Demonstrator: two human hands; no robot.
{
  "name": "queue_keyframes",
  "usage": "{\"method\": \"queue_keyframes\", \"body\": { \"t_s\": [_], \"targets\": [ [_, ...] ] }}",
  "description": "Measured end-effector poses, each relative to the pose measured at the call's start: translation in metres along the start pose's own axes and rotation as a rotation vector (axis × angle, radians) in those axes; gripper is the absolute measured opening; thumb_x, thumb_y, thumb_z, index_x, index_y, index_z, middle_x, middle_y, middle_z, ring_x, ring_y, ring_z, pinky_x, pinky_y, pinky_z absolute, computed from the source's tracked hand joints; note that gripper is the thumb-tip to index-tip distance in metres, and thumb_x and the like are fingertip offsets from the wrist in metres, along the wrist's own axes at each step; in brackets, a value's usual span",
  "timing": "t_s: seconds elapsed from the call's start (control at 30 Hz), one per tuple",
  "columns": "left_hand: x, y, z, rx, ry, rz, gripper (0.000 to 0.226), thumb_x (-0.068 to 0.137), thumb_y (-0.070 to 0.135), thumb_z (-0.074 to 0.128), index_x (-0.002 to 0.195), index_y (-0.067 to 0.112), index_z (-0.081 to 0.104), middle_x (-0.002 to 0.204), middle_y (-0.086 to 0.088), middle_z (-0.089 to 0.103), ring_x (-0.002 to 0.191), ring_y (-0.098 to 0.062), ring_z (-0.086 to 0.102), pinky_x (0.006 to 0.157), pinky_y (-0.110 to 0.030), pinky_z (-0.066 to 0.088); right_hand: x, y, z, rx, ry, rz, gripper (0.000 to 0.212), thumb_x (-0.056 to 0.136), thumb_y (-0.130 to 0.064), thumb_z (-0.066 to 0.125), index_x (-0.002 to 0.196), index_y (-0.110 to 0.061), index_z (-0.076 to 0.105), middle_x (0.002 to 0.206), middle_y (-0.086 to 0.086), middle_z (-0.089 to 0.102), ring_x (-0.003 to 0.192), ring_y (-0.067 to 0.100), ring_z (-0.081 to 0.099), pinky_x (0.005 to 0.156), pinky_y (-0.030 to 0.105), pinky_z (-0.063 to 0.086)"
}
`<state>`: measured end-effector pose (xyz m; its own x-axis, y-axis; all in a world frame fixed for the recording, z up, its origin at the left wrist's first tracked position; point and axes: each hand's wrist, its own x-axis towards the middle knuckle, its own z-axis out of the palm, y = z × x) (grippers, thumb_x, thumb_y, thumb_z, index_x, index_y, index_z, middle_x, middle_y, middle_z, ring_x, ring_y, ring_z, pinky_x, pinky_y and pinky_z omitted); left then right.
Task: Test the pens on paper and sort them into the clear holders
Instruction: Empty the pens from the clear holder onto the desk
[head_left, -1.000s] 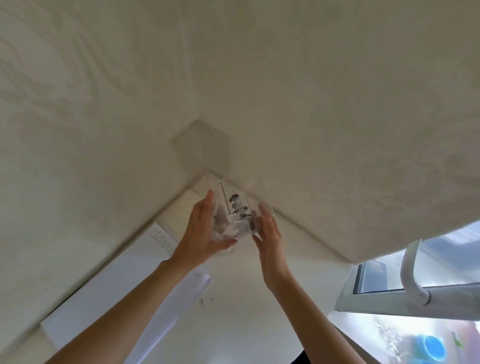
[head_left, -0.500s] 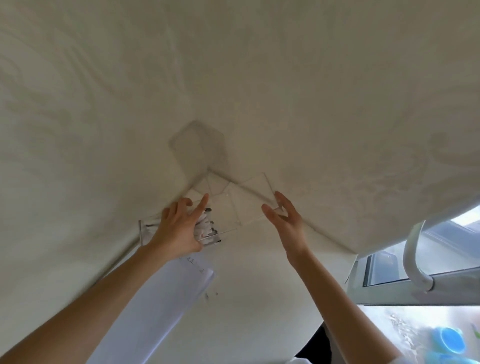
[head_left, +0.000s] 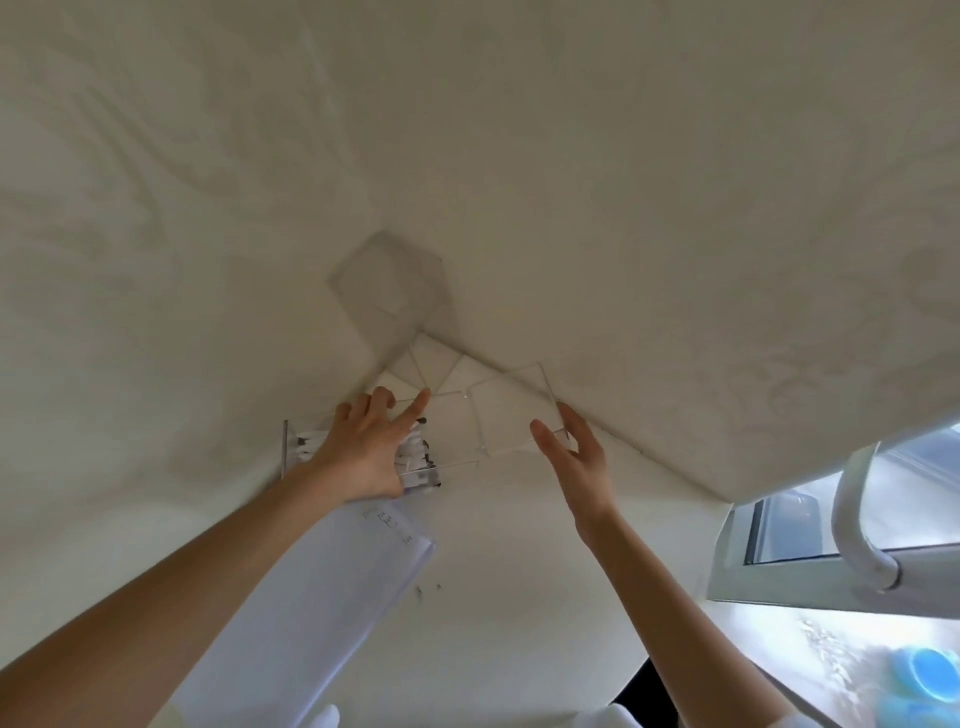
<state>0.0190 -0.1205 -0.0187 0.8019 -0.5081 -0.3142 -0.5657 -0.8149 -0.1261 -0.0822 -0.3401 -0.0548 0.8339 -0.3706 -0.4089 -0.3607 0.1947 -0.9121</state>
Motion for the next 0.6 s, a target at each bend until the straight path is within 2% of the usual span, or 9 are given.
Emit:
{"method": "queue_keyframes", "body": {
  "t_s": [0.27,0.37,0.47,0.6],
  "targets": [
    [0.010,0.002,-0.014,0.177,-0.093,0.014,0.108,0.067,0.034,0.067,0.147,0.027,-0.006,0.130,-0.011,0.025,0.118,-0.027,0.030,0.099,-0.037,0.027,0.005,0.016,0.002,-0.002,-0.018,0.057,0.061,0.087,-0.037,0.065,0.141,-0.024,0.040,0.145,-0.004,0.041,0.132,0.013,0.041,0.099,0.024,0.031],
    [0.011,-0.002,-0.016,0.174,-0.111,-0.004,0.114,0.065,0.038,0.071,0.147,0.027,-0.007,0.132,-0.010,0.024,0.119,-0.026,0.030,0.100,-0.036,0.027,0.008,0.019,0.006,0.007,-0.022,0.057,0.062,0.086,-0.039,0.066,0.140,-0.025,0.041,0.144,-0.005,0.043,0.128,0.016,0.047,0.101,0.025,0.033],
    [0.008,-0.008,-0.014,0.141,-0.094,-0.020,0.115,0.065,0.040,0.071,0.147,0.028,-0.009,0.133,-0.009,0.023,0.120,-0.025,0.030,0.101,-0.035,0.026,0.009,0.015,0.010,-0.003,-0.037,0.052,0.062,0.086,-0.038,0.066,0.141,-0.026,0.040,0.143,-0.007,0.044,0.119,0.013,0.052,0.096,0.023,0.036],
    [-0.003,-0.017,-0.013,0.086,-0.064,-0.060,0.116,0.064,0.044,0.072,0.147,0.028,-0.009,0.134,-0.009,0.024,0.121,-0.025,0.029,0.102,-0.035,0.025,0.007,0.004,0.016,-0.034,-0.092,0.021,0.063,0.087,-0.039,0.064,0.143,-0.027,0.038,0.142,-0.008,0.043,0.112,0.006,0.047,0.092,0.023,0.035]
  ]
}}
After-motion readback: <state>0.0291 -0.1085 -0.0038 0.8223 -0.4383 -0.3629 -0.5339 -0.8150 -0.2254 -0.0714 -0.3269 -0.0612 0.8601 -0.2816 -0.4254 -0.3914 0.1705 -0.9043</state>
